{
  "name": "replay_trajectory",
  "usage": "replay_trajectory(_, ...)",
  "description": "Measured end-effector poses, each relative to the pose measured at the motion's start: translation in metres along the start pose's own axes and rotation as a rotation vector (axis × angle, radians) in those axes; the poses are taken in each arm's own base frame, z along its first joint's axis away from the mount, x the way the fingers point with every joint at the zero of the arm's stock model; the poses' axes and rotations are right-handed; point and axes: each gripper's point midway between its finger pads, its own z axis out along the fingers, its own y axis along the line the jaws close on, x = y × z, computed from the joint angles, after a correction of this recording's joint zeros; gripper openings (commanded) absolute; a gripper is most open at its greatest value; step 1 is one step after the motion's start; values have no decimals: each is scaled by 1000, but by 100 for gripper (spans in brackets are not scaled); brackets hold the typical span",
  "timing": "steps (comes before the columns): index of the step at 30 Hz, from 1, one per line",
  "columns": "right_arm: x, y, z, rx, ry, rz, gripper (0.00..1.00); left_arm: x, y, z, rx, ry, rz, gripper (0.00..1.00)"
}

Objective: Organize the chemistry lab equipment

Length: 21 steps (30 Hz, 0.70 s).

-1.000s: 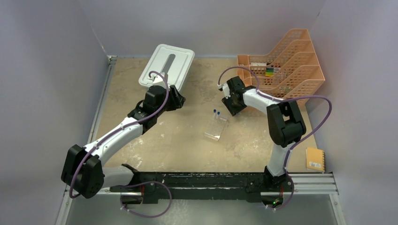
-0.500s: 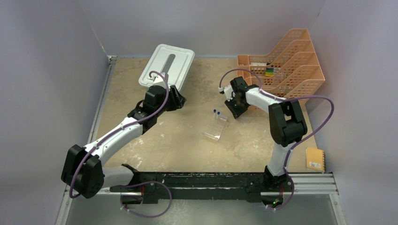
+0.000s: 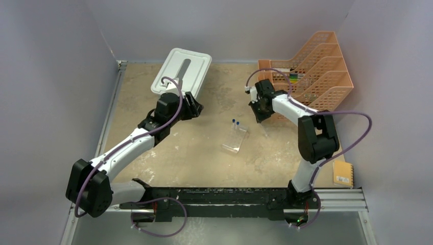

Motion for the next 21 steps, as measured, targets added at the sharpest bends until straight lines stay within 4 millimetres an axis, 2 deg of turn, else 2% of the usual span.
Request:
replay_trajectory(2, -10, -3, -14, 13, -57, 40, 15, -3, -4, -2, 15, -11, -11, 54)
replay_trajectory(4, -24, -7, -35, 26, -132, 86, 15, -7, -10, -3, 39, -19, -27, 61)
replay_trajectory(9, -60, -3, -94, -4, -353, 261, 16, -11, -32, -5, 142, -16, -64, 68)
replay_trajectory(13, -77, 9, -133, -81, -494, 428, 17, -10, -61, -2, 258, -11, -89, 68)
replay_trajectory(19, -98, 29, -185, -259, -657, 639, 17, 15, -123, 10, 441, 75, -127, 68)
replay_trajectory(21, -103, 34, -198, -307, -689, 686, 18, 21, -136, 14, 490, 98, -161, 68)
